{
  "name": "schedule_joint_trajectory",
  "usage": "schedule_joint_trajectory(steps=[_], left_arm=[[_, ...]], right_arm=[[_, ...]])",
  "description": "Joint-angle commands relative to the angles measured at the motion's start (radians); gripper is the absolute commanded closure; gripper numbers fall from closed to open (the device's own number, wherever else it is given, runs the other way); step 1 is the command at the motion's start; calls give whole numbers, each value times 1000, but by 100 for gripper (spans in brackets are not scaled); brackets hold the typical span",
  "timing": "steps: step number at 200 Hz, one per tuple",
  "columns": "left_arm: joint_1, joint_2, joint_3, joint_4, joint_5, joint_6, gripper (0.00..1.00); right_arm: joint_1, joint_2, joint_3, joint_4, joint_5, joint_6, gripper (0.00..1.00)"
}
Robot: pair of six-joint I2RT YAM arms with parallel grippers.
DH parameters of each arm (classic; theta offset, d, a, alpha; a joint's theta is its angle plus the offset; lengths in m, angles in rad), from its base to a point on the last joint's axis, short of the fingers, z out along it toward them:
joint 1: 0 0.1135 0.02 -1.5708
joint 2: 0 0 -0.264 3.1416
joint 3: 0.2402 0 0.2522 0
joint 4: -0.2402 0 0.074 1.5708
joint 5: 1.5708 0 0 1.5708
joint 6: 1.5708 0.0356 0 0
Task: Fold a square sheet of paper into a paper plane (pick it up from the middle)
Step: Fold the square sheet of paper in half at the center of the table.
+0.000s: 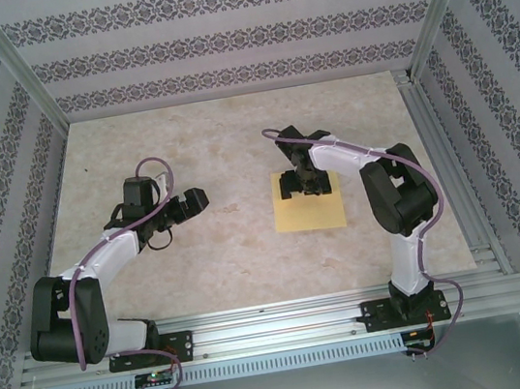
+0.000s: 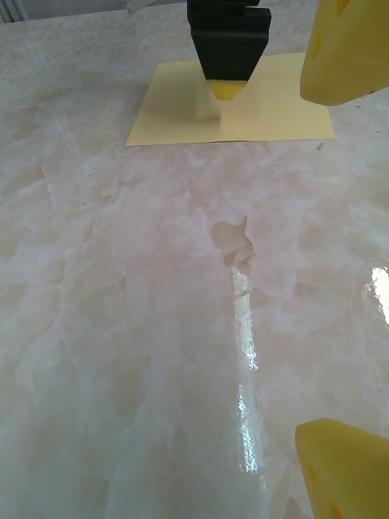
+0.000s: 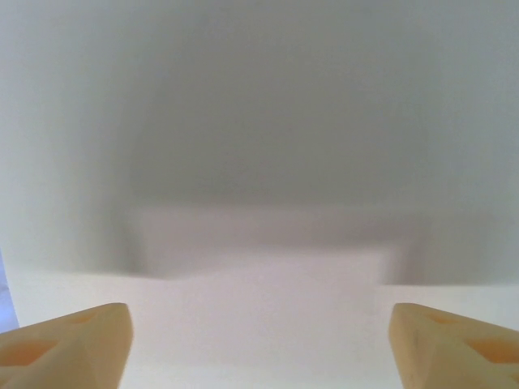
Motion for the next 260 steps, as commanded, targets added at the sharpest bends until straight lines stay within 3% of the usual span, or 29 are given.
schedule_joint_trajectory(steps=[1,85,136,151,173,234,260], left_arm=[[-13,10,29,-13,0,14,0],[-16,14,31,-16,0,15,0],[-18,19,36,-19,0,15,0],[-17,18,36,-19,0,16,0],[-19,18,35,-19,1,17,0],[-21,17,36,-17,-1,13,0],[-22,16,35,-16,0,13,0]], right_arm=[[-4,-15,6,-8,16,-4,12],[-1,65,-27,25,-1,4,13],[-3,37,-18,20,-7,-2,26],[-3,23,-12,16,-11,-5,36],[-3,0,2,-5,-4,-8,36],[-3,-87,4,-7,-29,-5,53],[-1,-103,10,-13,-49,-3,53]])
